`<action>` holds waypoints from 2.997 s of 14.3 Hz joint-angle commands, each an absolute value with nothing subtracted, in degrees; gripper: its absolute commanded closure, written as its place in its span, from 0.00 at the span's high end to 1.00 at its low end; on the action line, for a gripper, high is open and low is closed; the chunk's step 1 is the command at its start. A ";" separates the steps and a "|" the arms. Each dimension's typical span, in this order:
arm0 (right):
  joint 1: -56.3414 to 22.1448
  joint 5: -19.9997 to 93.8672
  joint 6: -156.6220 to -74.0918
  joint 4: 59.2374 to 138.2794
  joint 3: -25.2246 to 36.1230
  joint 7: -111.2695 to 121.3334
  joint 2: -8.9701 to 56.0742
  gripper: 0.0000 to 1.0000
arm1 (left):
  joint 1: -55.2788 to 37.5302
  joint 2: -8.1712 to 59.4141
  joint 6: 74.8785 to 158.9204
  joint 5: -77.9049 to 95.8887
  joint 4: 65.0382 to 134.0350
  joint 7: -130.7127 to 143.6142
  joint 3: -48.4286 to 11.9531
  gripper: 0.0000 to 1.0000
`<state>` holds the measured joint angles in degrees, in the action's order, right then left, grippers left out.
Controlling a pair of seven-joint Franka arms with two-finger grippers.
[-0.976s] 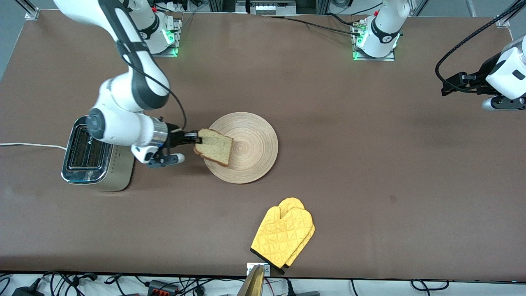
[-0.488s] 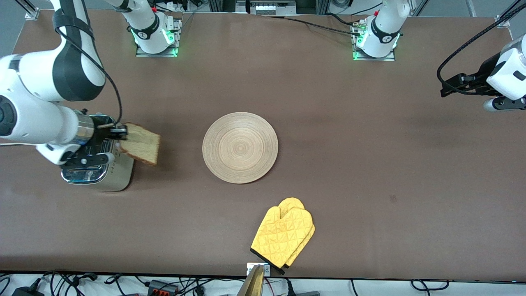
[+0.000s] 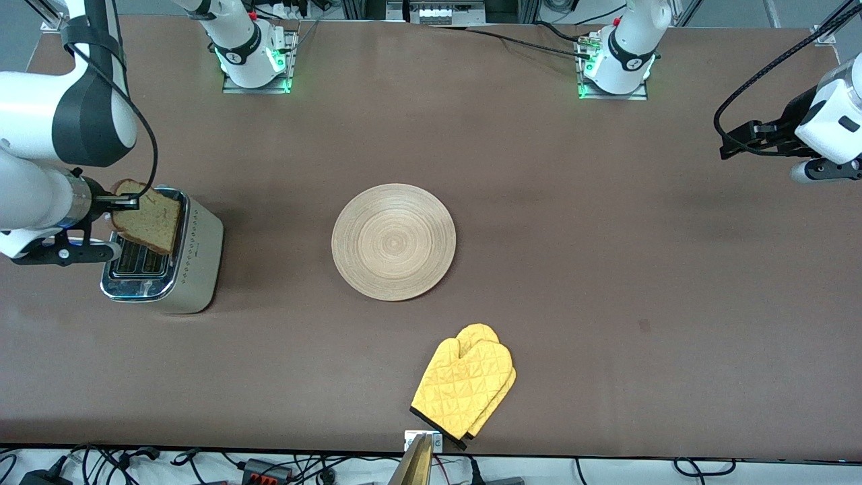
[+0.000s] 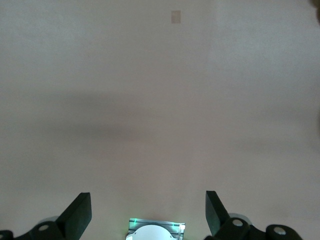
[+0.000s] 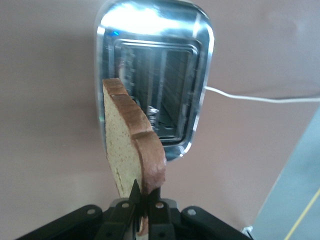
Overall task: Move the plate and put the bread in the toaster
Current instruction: 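Lower the bread into the toaster slot with the right gripper, then open the right gripper and raise it off the bread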
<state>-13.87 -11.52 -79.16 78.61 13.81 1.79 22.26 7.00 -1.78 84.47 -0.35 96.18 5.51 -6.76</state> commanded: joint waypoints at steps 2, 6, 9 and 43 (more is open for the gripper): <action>-12.57 -12.30 -77.78 76.29 15.21 2.11 25.75 0.00 | 6.68 -2.55 84.38 0.35 95.98 6.24 -6.94 1.00; -12.66 -12.22 -78.13 76.29 15.12 1.85 26.98 0.00 | 6.68 -2.55 84.29 0.35 95.98 6.15 -6.94 1.00; -12.57 -12.30 -81.72 76.11 15.12 2.11 27.33 0.00 | 6.77 -2.46 84.29 0.35 95.98 5.98 -6.94 1.00; -10.02 9.14 -85.60 68.20 15.47 0.36 23.29 1.00 | 7.47 -2.29 83.94 0.35 96.06 5.27 -6.77 1.00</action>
<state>-9.82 8.38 -86.22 68.86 15.70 1.64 23.38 7.26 -1.82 84.44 -0.27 96.08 5.54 -6.85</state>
